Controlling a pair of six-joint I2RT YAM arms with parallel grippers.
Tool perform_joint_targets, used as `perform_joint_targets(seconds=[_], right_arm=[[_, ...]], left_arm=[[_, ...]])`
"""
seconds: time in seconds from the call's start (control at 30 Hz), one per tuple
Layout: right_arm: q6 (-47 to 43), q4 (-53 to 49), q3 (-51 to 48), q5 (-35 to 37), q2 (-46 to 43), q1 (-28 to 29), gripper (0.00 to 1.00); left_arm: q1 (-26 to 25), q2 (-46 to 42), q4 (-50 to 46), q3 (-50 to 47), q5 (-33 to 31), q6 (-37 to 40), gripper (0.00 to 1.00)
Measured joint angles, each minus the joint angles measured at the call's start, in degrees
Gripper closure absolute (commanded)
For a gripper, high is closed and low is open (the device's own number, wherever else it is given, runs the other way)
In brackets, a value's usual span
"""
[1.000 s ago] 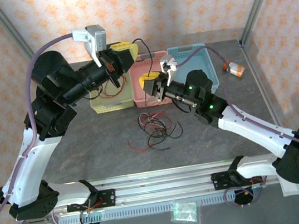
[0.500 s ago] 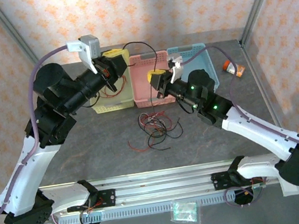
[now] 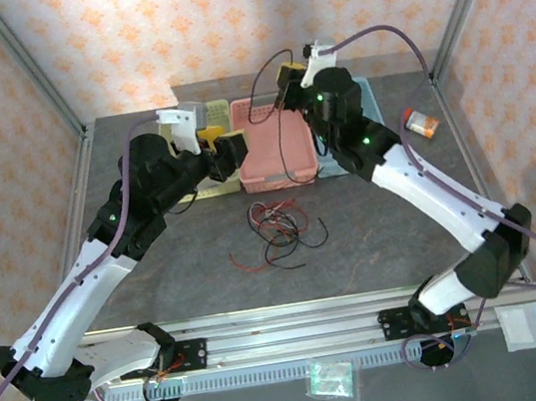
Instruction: Untangle the cables
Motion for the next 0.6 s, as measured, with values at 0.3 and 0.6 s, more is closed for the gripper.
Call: perform_joint_targets(seconds=[0.3,0.6], right_arm=[[-0.81,-0.9,14.45,-1.57,17.73,-4.98,1.0],[-0.13,-4.09,29.38,-4.28,34.27,-6.88,1.0]], left_arm=[[0.09,-2.54,-0.22,-9.16,-6.84,-0.81,0.4],[0.09,-4.63,0.0,-16.06,-8.63,-2.73,0.4]])
